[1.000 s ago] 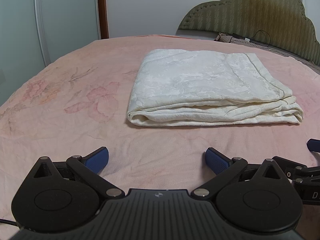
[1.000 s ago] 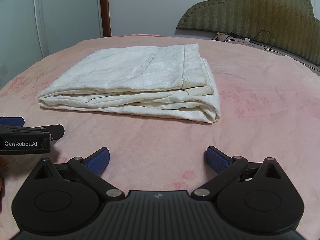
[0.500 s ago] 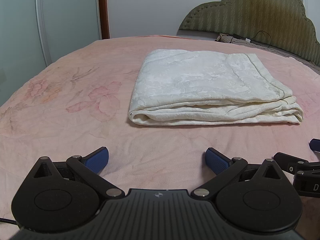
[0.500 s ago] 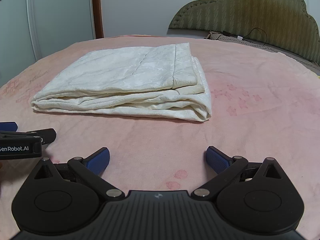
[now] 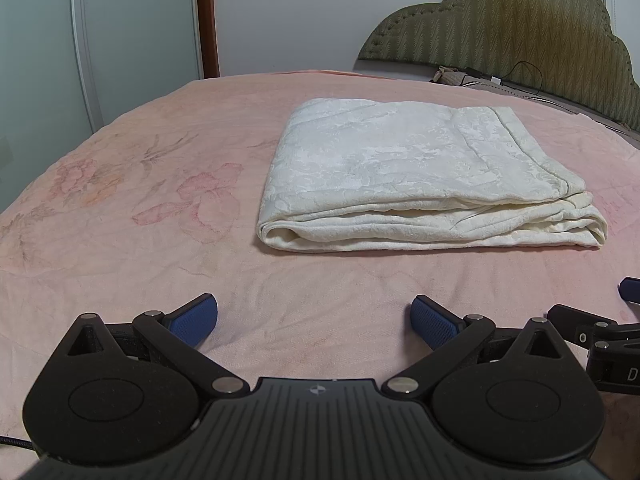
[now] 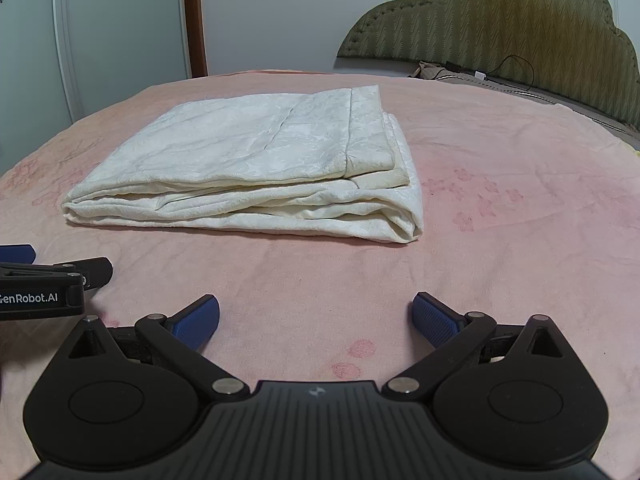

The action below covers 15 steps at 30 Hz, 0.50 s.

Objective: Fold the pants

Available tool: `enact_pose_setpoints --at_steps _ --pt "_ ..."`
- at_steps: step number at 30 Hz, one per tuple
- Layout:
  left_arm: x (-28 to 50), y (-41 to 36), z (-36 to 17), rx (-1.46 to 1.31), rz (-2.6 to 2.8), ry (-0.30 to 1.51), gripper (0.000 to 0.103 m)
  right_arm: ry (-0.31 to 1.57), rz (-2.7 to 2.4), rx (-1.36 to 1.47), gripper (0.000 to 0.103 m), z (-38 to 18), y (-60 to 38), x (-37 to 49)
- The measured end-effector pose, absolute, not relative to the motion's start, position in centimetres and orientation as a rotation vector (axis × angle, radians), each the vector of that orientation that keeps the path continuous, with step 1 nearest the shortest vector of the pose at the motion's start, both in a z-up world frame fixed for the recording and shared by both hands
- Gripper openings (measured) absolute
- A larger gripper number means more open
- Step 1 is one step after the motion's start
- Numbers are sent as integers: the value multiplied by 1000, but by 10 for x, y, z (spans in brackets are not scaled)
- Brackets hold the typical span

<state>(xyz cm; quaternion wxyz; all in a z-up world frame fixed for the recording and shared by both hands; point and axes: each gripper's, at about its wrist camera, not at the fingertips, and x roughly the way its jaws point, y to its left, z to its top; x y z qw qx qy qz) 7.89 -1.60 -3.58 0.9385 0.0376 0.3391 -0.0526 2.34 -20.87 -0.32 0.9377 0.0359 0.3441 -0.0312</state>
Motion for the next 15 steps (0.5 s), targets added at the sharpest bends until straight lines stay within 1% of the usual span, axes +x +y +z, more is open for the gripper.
enact_pose_setpoints --at_steps 15 --pt "77 -11 -35 67 -136 694 103 703 -64 76 103 -4 -208 24"
